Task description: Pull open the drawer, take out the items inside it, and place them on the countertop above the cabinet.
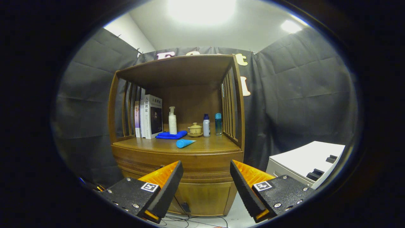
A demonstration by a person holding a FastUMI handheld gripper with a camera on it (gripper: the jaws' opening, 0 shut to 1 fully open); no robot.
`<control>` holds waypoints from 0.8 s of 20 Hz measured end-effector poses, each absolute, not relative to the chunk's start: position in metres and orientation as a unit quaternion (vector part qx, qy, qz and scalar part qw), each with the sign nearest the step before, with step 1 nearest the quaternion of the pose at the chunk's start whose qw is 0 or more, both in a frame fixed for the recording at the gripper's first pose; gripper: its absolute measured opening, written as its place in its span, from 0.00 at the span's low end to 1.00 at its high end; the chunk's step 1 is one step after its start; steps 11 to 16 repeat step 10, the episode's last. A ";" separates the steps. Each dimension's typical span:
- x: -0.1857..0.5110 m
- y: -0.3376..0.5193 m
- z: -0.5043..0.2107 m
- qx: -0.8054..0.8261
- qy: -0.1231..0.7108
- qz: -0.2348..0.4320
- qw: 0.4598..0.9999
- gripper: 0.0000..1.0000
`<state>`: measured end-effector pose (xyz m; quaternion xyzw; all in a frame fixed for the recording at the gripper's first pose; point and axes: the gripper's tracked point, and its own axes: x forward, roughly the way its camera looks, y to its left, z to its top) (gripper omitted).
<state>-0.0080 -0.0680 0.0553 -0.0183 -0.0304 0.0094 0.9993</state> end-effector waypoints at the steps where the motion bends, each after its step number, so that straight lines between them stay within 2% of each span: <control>1: -0.009 -0.069 0.058 -0.023 -0.032 0.009 0.999 0.93; 10: -0.006 -0.115 0.070 0.014 -0.033 -0.039 0.999 0.93; 16: -0.006 -0.115 0.070 0.014 -0.033 -0.039 0.999 0.93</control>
